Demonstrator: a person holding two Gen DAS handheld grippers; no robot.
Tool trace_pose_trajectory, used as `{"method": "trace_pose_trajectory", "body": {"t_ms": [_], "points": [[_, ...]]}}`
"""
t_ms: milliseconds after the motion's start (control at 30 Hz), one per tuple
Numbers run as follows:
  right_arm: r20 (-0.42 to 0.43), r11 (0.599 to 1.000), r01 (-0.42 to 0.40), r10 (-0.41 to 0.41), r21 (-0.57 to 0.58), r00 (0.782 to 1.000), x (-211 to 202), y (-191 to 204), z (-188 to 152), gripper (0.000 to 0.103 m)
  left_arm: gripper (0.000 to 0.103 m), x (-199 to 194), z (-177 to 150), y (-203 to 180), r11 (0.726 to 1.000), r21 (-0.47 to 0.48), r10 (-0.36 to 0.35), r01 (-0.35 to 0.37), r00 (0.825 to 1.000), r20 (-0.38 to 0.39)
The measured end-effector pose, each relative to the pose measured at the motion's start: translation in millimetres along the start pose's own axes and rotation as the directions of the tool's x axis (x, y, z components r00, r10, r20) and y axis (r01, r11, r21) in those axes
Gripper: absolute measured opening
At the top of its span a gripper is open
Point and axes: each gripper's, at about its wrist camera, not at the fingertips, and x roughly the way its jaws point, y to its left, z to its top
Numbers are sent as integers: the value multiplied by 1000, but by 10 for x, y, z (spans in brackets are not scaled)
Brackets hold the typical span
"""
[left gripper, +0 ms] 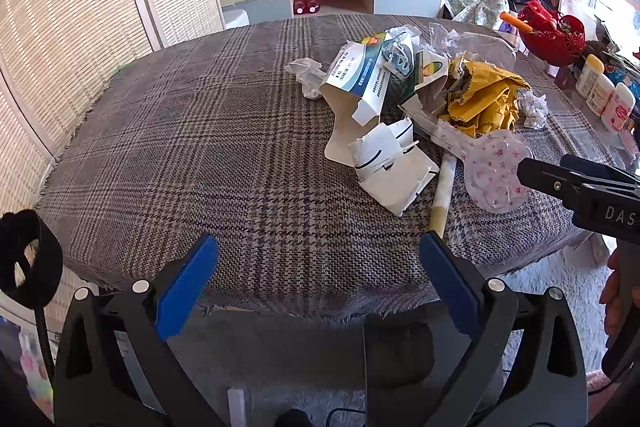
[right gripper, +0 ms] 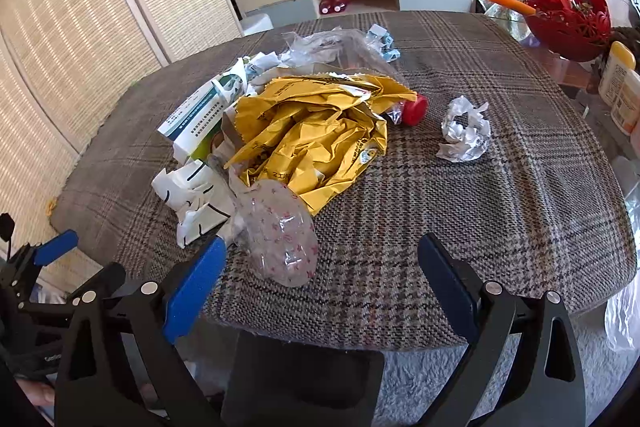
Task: Collect trash
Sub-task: 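Grasp the cream tube with the left gripper while the right gripper grasps the clear cup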
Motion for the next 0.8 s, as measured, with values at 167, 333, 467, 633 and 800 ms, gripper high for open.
{"method": "trace_pose_trajectory", "body": {"t_ms": [167, 333, 467, 633, 800], "points": [[-45, 999, -49, 50, 22, 998, 230, 19, 14, 80, 95, 98, 34, -10, 1000, 2, -6, 6, 1000, -14], [-46, 994, -109, 109, 10, 993, 241, 75, 14, 51, 95, 192, 63, -77, 999, 8, -36, 36, 999, -27], [-35, 993, -117, 117, -14, 993, 177, 98, -8, 40, 93, 211, 82, -183, 997, 14, -81, 81, 996, -31], [-18, 993, -118, 118, -12, 993, 49, -52, -34, 31, 81, 194, 47, -387, 987, 48, -150, 151, 988, -34], [4, 994, -110, 110, -1, 994, -92, -229, -43, 31, 69, 265, 28, -569, 977, 79, -193, 197, 979, -59]]}}
